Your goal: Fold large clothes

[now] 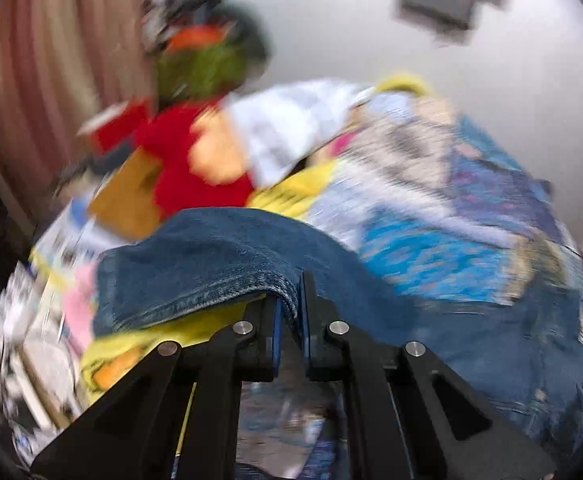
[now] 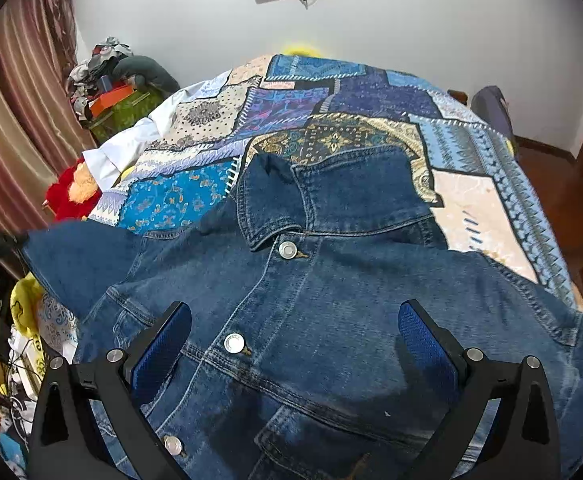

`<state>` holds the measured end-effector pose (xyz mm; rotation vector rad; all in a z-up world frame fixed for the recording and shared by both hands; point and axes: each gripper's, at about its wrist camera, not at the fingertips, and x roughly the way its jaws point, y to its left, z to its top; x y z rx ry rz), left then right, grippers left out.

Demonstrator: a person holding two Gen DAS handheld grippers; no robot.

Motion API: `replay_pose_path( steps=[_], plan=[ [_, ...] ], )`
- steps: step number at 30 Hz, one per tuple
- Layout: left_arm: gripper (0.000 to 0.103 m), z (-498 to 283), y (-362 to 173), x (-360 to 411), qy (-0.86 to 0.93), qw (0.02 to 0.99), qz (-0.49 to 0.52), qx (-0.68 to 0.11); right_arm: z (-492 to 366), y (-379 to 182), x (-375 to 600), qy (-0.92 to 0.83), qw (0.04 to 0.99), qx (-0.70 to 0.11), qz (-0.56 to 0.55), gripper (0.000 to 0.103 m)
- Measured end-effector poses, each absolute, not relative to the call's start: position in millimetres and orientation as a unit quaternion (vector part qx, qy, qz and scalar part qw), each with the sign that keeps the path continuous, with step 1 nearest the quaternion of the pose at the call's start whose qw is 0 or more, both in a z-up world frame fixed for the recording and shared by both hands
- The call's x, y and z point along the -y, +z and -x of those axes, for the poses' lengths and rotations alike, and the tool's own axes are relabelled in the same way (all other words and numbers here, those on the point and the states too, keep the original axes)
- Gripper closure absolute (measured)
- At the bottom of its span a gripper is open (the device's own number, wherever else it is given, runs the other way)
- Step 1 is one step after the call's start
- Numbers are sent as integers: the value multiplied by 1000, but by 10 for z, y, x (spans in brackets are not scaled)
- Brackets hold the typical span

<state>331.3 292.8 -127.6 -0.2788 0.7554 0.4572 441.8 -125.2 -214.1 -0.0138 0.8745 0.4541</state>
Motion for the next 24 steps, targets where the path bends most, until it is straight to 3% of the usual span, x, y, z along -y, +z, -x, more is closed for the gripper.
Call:
replay_pose_path(
  steps=[6, 12, 17, 20, 22, 24],
  plan=[
    [97, -3513, -1241, -1932, 108, 919, 66, -373, -4247, -1935, 1393, 221, 889, -400, 4, 0],
    [97, -3740, -2158, -1394, 48, 869, 90, -485, -4049, -1716, 1608, 220, 900, -377, 5, 0],
    [95, -3698, -2648, -1139, 50, 848, 90, -521, -3882, -1606, 1817, 207, 908, -364, 15, 0],
    [79, -3591, -2574, -1188, 48, 852, 88, -514, -3844, -1589, 1907, 202, 909, -365, 12, 0],
    [51, -3514, -2494, -1258, 40, 849, 102, -516, -3835, -1599, 1948, 199, 909, -367, 9, 0],
    [40, -3419, -2424, -1347, 37, 852, 117, -510, -3839, -1625, 1947, 198, 908, -369, 7, 0]
  ],
)
